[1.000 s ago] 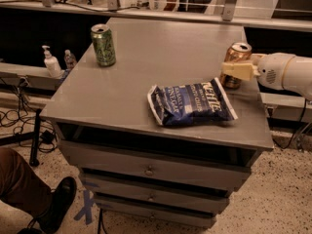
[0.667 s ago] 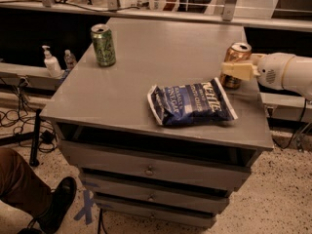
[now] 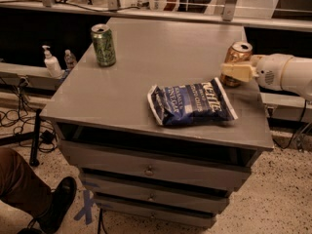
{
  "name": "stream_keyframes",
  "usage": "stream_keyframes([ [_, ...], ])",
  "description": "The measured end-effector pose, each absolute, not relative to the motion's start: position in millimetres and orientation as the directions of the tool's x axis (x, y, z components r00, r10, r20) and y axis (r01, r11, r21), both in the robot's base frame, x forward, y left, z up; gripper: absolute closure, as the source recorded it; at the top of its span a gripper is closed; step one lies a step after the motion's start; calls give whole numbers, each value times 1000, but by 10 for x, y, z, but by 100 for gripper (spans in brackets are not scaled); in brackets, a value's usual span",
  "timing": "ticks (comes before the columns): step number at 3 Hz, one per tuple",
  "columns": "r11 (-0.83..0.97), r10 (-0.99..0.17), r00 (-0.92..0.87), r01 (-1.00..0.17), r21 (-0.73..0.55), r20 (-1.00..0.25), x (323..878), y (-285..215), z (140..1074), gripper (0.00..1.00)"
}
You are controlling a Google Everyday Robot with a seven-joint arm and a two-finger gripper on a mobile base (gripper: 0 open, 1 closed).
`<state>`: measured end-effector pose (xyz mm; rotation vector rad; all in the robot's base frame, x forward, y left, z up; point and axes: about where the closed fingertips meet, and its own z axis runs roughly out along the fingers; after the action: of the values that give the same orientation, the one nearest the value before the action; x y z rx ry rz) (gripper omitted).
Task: Move orange can near blue chip bag
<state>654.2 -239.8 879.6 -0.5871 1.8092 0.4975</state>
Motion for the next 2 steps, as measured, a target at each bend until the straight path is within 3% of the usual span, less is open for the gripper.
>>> stream_keyframes([
  [1,774,-139,-261,-630,59,-955,6484,-2292,8754,0],
  [2,766,-134,-261,-639,67,-956,6432,-2237,8728,0],
])
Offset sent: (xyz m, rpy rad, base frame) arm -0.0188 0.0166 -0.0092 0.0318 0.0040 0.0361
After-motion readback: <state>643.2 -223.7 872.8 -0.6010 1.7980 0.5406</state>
